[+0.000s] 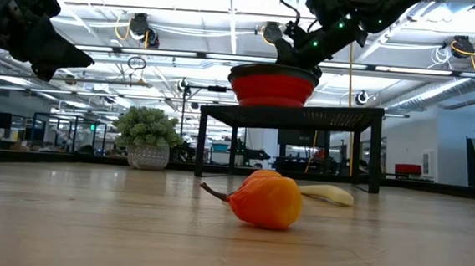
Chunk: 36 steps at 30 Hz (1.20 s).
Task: Pick & Place Fruit
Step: Put the green kiwi into the red strainer bowl on the shelf, then put the yellow knife on the shelf
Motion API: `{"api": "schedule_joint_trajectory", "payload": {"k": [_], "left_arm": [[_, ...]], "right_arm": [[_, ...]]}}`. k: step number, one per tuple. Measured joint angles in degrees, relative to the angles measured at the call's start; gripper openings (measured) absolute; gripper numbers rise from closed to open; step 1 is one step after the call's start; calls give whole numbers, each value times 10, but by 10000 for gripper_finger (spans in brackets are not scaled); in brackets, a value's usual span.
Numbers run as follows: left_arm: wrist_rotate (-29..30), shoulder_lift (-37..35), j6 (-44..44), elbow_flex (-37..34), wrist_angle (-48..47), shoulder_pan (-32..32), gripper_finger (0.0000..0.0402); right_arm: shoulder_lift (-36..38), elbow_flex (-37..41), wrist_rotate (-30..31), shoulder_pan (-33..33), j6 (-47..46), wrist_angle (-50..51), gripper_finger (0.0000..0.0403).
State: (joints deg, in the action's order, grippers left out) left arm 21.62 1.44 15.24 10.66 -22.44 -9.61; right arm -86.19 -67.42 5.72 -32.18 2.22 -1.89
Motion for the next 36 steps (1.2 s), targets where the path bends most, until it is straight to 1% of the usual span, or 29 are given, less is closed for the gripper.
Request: {"api": "schedule_joint_trajectory", "payload": {"k": [3, 7, 14, 21, 24, 30, 36], "left_arm": [[0, 0, 0, 0, 0, 0, 26], [10, 0, 0, 0, 0, 0, 26], [20, 0, 0, 0, 0, 0, 26], [20, 0, 0, 0, 0, 0, 26], [20, 0, 0, 0, 0, 0, 26], [20, 0, 0, 0, 0, 0, 26], [20, 0, 0, 0, 0, 0, 26]], "right_arm": [[0, 0, -1, 0, 0, 0, 214], [0, 0, -30, 0, 0, 0, 227], [0, 0, -30, 0, -1, 5, 251], [1, 0, -29, 0, 0, 4, 264], [14, 0, -28, 2, 2, 2, 267], [59, 0, -26, 23, 0, 0, 258], [108, 0, -28, 69, 0, 20, 225]]}}
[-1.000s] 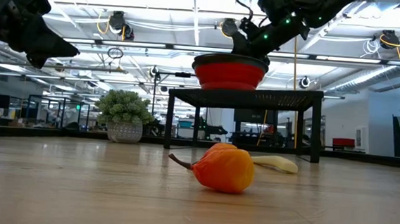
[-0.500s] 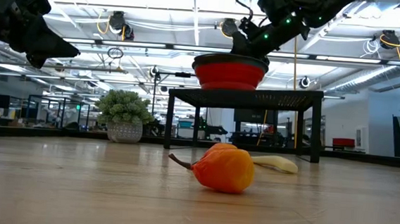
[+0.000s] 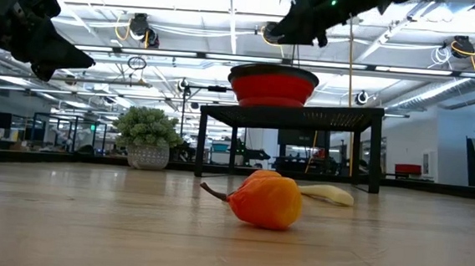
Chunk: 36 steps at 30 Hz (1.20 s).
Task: Pick & Place Fruit
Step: Put the yellow knife on the shelf
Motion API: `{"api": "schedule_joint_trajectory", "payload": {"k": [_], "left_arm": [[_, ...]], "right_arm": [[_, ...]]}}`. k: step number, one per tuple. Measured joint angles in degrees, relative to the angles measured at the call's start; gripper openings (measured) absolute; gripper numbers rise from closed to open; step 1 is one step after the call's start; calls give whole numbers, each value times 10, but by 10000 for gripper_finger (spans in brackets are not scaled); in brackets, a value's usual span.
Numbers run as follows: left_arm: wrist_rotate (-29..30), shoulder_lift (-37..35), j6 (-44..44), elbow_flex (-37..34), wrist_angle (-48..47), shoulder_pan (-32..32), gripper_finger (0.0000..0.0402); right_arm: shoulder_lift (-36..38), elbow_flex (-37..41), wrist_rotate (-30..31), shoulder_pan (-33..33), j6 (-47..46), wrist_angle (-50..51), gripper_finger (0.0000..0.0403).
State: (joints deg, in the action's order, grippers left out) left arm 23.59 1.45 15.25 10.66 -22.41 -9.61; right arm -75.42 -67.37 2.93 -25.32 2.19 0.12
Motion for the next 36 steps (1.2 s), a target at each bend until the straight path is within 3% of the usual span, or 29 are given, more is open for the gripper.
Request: {"api": "schedule_joint_trajectory", "payload": {"k": [11, 26, 31, 36], "left_arm": [[0, 0, -14, 0, 0, 0, 26], [0, 0, -26, 0, 0, 0, 26], [0, 0, -43, 0, -1, 0, 26], [0, 0, -46, 0, -1, 0, 26]], "right_arm": [[51, 0, -1, 126, -1, 80, 125], [55, 0, -2, 261, -69, 130, 10], [55, 0, 2, 300, -120, 136, 5], [45, 0, 53, 337, -196, 152, 1]]}}
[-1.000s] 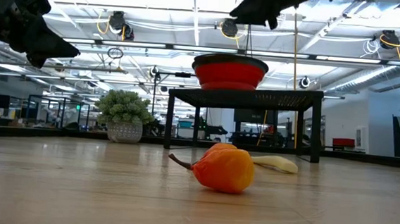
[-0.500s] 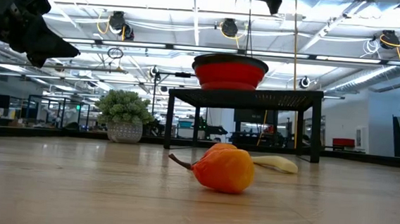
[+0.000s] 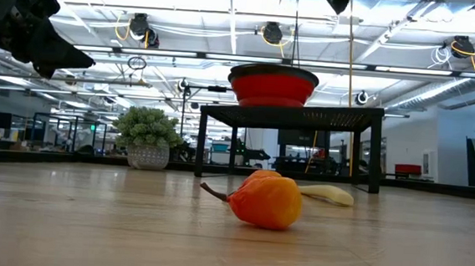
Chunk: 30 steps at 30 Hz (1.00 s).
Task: Pick & Place Fruit
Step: Put the yellow knife on the shelf
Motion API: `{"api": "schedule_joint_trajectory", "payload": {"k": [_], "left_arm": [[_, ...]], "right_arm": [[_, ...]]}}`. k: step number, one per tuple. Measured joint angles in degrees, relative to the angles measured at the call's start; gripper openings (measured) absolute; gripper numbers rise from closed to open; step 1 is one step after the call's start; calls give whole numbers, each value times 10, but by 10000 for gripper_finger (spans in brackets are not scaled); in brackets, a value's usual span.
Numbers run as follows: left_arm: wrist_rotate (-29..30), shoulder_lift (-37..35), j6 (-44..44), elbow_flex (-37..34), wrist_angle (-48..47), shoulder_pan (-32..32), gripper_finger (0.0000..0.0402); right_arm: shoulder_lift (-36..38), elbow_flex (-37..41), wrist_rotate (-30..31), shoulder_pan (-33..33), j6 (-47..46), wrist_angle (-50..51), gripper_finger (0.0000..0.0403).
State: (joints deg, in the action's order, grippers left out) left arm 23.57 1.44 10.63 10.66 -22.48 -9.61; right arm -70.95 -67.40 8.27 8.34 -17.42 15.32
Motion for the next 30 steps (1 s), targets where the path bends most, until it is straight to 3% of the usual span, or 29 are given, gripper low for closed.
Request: {"api": "schedule_joint_trajectory", "payload": {"k": [14, 25, 30], "left_arm": [[0, 0, -19, 0, 0, 0, 26], [0, 0, -26, 0, 0, 0, 26], [0, 0, -32, 0, 0, 0, 26]], "right_arm": [[-63, 0, 97, 89, -280, 50, 1], [-132, -1, 94, 113, -435, 75, 0], [-171, -38, 65, 113, -481, 139, 0]]}}
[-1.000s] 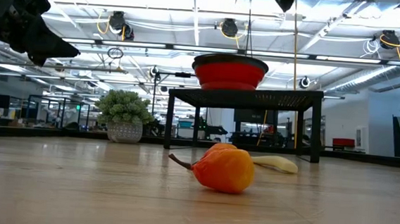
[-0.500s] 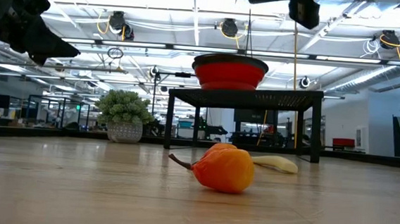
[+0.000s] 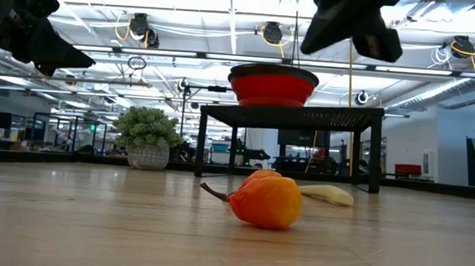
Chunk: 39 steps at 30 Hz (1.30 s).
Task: Pick & Place Fruit
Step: Put the yellow knife on the shelf
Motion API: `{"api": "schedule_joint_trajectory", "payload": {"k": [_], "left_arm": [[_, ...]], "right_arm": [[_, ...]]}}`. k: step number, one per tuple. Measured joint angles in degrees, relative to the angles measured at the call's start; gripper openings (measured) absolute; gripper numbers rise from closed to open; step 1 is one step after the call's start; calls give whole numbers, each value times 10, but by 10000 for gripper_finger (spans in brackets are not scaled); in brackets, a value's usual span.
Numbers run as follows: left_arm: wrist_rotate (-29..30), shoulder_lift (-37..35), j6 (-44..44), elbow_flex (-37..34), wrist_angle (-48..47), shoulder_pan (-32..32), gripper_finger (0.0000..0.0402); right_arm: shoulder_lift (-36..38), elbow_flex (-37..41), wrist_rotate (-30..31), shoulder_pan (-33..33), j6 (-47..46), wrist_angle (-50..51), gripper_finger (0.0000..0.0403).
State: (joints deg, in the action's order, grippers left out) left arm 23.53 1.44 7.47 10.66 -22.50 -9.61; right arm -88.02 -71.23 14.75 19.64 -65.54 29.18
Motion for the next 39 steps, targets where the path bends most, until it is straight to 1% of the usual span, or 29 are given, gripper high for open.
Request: {"api": "schedule_joint_trajectory", "payload": {"k": [9, 14, 21, 39], "left_arm": [[0, 0, -3, 0, 0, 0, 26], [0, 0, -14, 0, 0, 0, 26], [0, 0, -27, 0, 0, 0, 26], [0, 0, -28, 0, 0, 0, 26]], "right_arm": [[-59, -93, -2, 0, -91, 141, 0], [-102, -118, -46, -2, -146, 192, 0], [-144, -118, -91, -4, -180, 191, 0], [-150, -118, -87, -24, -179, 187, 4]]}}
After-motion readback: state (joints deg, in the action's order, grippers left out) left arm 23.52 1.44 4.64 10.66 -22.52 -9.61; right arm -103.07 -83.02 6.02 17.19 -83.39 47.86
